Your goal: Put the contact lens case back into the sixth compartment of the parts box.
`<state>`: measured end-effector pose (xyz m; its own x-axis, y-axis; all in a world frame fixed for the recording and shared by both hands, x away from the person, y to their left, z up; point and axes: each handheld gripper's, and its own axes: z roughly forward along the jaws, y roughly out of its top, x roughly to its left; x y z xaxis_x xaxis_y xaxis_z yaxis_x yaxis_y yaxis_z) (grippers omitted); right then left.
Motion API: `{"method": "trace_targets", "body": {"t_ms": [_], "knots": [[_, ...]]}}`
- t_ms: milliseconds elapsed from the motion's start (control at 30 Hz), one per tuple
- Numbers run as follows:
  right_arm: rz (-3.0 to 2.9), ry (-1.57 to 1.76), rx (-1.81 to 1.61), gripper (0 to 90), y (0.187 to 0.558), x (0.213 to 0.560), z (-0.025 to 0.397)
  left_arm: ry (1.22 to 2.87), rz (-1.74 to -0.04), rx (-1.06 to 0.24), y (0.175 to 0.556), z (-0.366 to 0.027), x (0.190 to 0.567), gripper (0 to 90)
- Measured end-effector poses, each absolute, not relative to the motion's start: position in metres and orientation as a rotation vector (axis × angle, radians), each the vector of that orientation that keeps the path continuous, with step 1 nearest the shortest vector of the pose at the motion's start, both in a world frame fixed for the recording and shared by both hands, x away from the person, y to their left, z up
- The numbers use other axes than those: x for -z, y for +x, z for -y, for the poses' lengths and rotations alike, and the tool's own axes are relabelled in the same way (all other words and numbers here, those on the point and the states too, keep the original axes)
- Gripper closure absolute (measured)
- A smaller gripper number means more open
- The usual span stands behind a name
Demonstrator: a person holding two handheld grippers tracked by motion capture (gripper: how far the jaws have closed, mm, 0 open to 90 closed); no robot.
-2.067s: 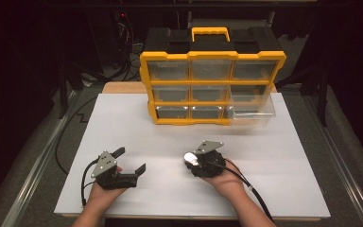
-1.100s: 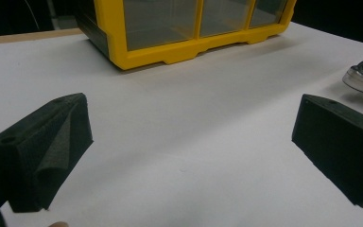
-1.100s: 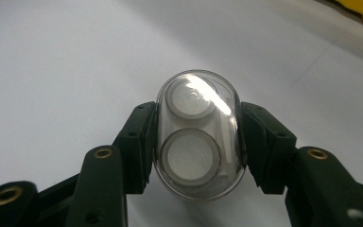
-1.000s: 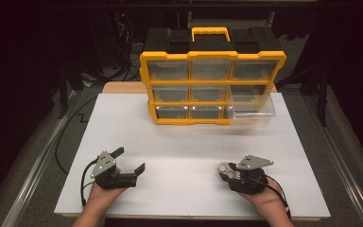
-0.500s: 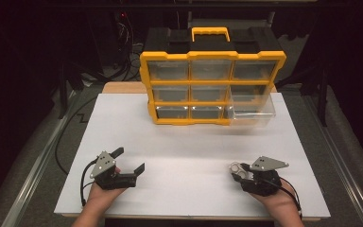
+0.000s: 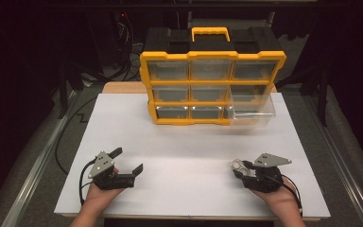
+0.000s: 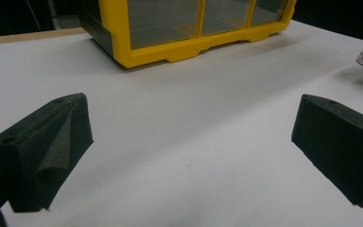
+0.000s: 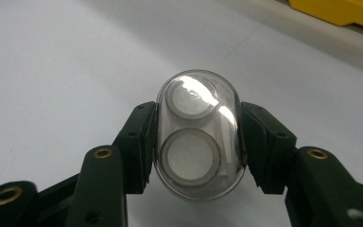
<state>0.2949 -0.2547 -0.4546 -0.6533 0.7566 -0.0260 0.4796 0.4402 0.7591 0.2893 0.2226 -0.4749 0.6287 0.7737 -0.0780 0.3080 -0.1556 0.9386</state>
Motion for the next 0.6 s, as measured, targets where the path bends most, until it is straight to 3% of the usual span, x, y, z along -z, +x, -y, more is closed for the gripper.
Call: {"method": "trace_targets", "body": {"t_ms": [600], "knots": [[-2.448,1.11,-0.911,49.9,0.312,0.445,0.255,1.739,-0.872,-0.502,0.291,-0.222,0.477,0.5]]}}
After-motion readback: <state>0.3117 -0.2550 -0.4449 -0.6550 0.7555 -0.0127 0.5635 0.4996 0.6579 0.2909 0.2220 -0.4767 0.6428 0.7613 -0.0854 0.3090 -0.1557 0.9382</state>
